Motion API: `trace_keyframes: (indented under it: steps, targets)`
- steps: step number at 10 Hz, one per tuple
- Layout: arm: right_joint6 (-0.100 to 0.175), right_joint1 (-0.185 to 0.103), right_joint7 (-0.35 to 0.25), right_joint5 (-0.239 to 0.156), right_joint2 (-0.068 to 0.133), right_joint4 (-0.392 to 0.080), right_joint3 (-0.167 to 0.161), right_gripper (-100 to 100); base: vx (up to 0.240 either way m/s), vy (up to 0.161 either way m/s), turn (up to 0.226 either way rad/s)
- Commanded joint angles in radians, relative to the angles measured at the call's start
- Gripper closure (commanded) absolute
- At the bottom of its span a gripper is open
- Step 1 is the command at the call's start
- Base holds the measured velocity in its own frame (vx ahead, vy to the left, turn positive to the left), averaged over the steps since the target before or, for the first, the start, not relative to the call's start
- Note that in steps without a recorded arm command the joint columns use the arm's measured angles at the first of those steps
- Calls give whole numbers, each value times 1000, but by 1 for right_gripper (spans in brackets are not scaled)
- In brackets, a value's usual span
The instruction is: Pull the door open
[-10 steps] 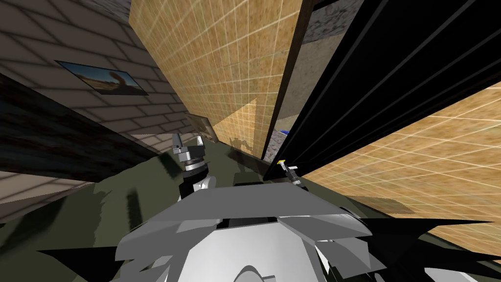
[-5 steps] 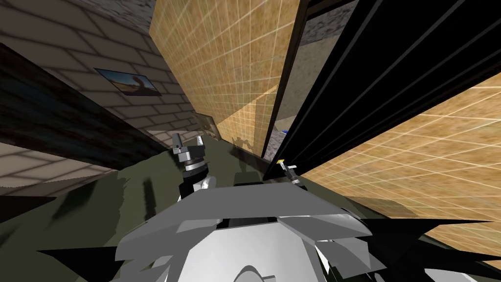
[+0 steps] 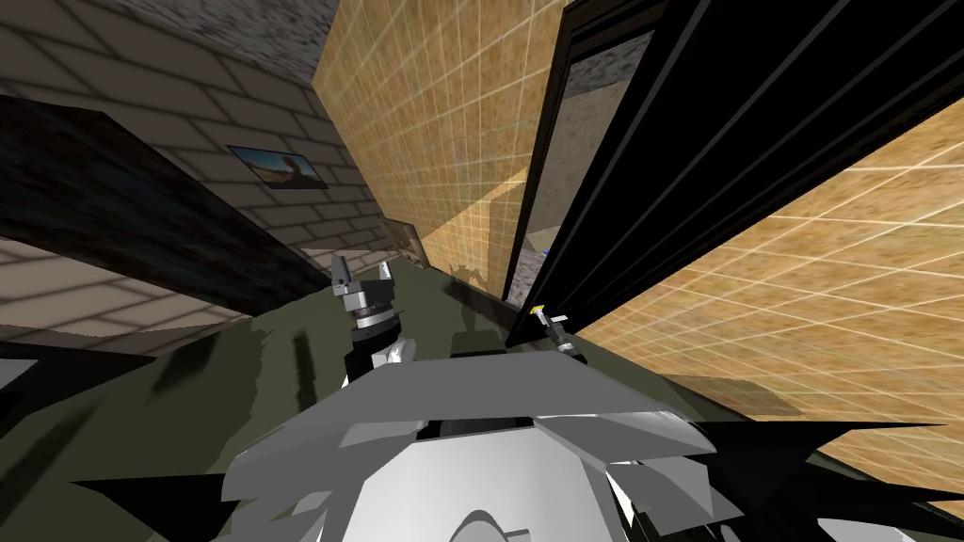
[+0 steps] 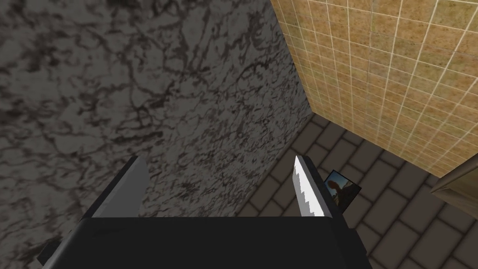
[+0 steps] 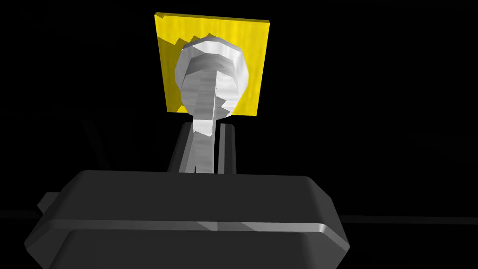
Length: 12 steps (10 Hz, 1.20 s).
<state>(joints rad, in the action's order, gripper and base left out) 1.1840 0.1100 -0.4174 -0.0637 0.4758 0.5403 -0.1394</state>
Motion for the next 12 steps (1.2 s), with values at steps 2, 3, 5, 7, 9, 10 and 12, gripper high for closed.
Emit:
trace_keyframes:
  steps: [2, 3, 5, 7, 9, 10, 12]
  targets:
    - [-24, 3, 15, -8, -10, 34, -18, 100, -132, -62, 118]
    - [-53, 9, 30, -20, -15, 71, -30, 100, -118, -62, 61]
    - [-72, 13, 40, -28, -18, 95, -38, 100, -170, -79, 110]
    - [-109, 21, 59, -44, -23, 142, -53, 100, -168, -83, 91]
    - [-142, 28, 77, -58, -28, 182, -66, 100, -174, -123, 100]
    - [-156, 30, 84, -64, -31, 200, -72, 100, -126, -110, 79]
    - [-185, 36, 99, -77, -35, 235, -83, 100, -97, -156, 101]
